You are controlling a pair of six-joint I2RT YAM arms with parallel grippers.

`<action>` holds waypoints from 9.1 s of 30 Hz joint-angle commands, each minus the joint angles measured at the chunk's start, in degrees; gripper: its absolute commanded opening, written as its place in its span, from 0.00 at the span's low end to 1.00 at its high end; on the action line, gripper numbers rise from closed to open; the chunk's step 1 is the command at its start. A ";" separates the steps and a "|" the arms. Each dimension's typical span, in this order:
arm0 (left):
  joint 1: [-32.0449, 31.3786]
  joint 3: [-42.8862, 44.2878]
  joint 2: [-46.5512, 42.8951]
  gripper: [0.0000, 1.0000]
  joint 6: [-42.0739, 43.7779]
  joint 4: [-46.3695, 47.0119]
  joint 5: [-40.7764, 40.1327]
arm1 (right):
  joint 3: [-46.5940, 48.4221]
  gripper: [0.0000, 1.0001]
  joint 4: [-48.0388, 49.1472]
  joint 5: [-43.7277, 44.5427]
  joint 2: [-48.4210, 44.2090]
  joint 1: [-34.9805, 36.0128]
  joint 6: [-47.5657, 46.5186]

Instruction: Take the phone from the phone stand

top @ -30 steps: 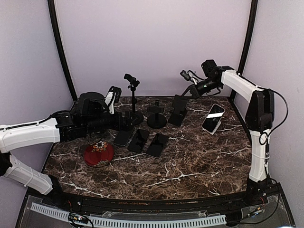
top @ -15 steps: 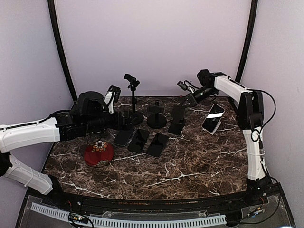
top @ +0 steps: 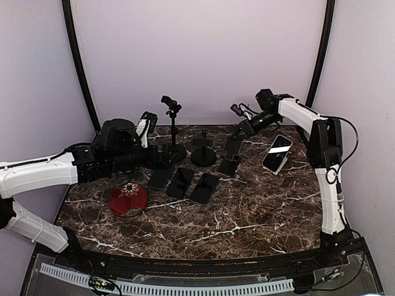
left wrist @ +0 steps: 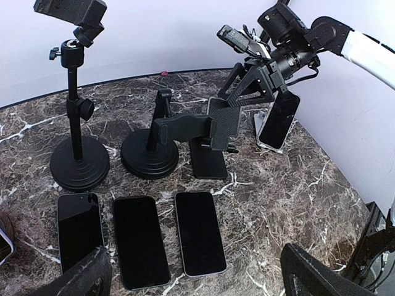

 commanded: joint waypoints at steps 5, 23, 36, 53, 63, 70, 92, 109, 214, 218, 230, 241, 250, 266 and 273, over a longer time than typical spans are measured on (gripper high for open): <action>0.27 0.46 -1.08 0.98 -0.37 1.05 2.55 | -8.69 0.63 15.82 7.64 -16.64 -0.44 13.75; -0.03 0.64 -1.53 0.96 0.11 3.24 6.67 | -58.36 0.78 47.69 8.98 -54.49 -12.95 41.53; -1.26 3.21 2.42 0.96 -1.58 4.39 8.56 | -82.40 0.86 65.86 10.55 -63.40 -26.75 50.48; -2.08 4.52 3.74 0.95 -1.98 5.09 8.08 | -79.90 0.64 81.26 -4.60 -44.62 -28.37 52.43; -2.19 4.93 4.77 0.95 -2.02 5.62 8.75 | -76.02 0.62 83.47 -4.98 -38.29 -28.34 51.67; -2.19 5.21 5.20 0.95 -1.79 5.79 8.64 | -73.85 0.59 83.72 -5.98 -34.82 -28.25 50.73; -2.19 5.67 5.85 0.96 -1.80 5.70 8.65 | -71.71 0.17 84.34 -10.38 -31.51 -25.90 49.67; -2.19 5.24 5.50 0.95 -2.39 5.86 9.08 | -69.52 0.00 85.05 -12.30 -39.49 -25.11 53.17; -2.17 2.40 -2.44 0.99 2.66 5.97 2.59 | -83.89 0.62 57.13 18.90 -61.49 -11.25 40.74; -2.12 2.66 -2.15 0.99 2.83 6.05 3.04 | -84.50 0.59 57.34 19.27 -59.34 -16.43 38.42; -2.12 2.20 -3.03 0.99 2.95 5.56 2.93 | -85.48 0.55 67.27 19.51 -48.71 -18.20 41.10; -2.15 2.36 -2.77 0.99 2.82 5.49 3.24 | -83.41 0.40 71.69 14.58 -40.85 -18.23 40.34; -2.11 2.51 -2.77 0.99 2.74 5.16 3.10 | -80.98 0.23 73.43 13.64 -37.85 -18.15 39.77; -2.16 2.68 -3.64 0.99 2.97 4.91 2.81 | -81.03 0.00 81.14 -0.49 -37.80 -18.36 39.76; -2.11 2.61 -3.99 0.99 3.13 5.00 2.60 | -81.87 0.00 87.31 -8.13 -36.49 -17.44 41.68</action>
